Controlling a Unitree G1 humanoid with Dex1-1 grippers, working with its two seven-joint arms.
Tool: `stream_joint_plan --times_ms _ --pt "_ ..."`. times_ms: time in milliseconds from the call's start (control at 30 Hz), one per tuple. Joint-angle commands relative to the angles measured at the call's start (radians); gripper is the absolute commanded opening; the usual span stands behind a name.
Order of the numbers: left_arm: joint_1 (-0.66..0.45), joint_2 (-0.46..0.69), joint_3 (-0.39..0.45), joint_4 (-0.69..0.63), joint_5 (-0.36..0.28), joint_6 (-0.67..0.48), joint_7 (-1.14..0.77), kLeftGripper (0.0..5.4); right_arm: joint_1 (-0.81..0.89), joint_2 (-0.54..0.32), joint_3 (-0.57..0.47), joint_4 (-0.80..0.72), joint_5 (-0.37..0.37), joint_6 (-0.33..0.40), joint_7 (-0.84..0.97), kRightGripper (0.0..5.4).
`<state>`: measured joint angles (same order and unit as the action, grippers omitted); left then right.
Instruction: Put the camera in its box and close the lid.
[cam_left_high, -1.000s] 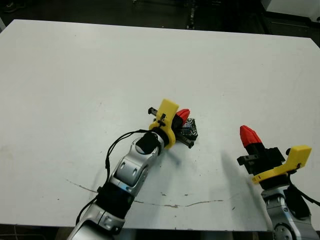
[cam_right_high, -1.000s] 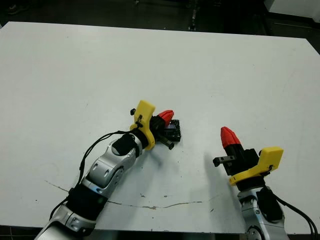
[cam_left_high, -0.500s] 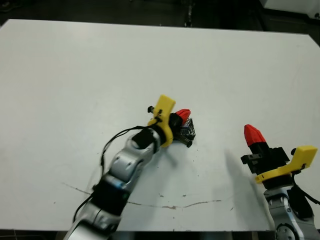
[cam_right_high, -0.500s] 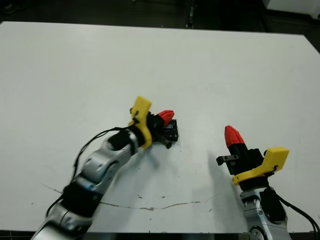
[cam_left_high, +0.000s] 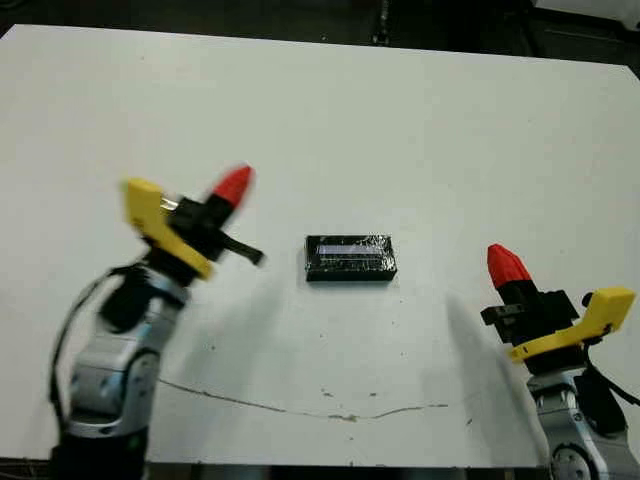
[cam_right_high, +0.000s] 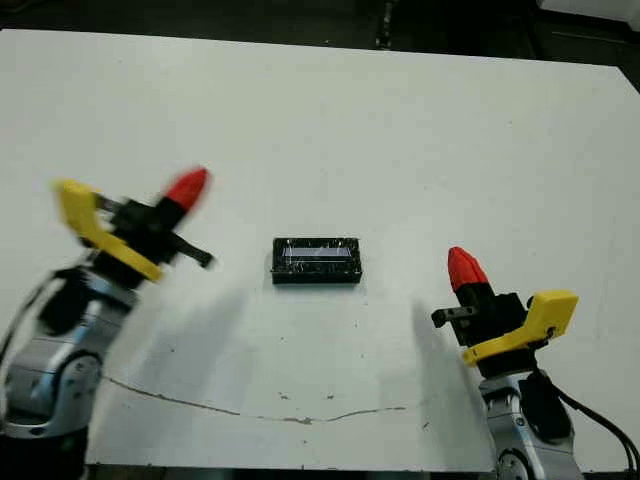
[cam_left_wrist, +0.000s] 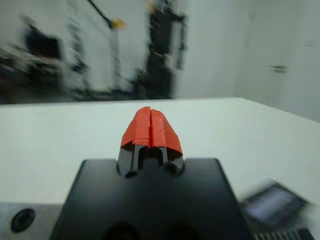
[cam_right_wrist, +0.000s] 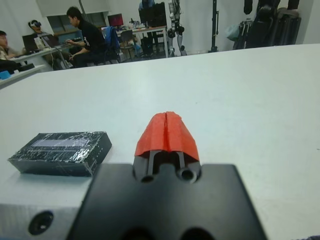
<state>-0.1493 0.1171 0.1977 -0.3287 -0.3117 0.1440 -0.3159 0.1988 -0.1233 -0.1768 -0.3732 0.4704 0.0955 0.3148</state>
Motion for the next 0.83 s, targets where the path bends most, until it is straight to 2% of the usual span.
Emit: stream_joint_plan --times_ms 33,133,300,400,533,833 --pt "0.035 -0.015 0.019 0.04 0.031 -0.102 0.04 0.01 -0.023 -0.007 -0.018 0.003 0.004 -0.01 -0.008 0.0" --pt "0.077 -0.047 0.01 0.078 0.058 -0.215 0.065 0.01 -0.045 -0.004 -0.021 -0.009 -0.029 -0.024 -0.038 0.0" --pt "0.143 -0.114 -0.023 0.146 0.106 -0.341 0.12 0.01 -0.078 0.013 -0.016 0.006 -0.071 -0.063 -0.073 0.0" --pt "0.177 -0.14 -0.052 0.174 0.138 -0.36 0.153 0.01 -0.079 0.025 -0.004 -0.005 -0.092 -0.051 -0.103 0.0" --pt "0.213 -0.191 -0.102 0.216 0.127 -0.372 0.162 0.01 -0.072 0.032 0.019 -0.008 -0.12 -0.053 -0.116 0.0" --pt "0.213 -0.176 -0.136 0.193 0.151 -0.348 0.169 0.01 -0.056 0.03 0.034 -0.006 -0.129 -0.053 -0.102 0.0"
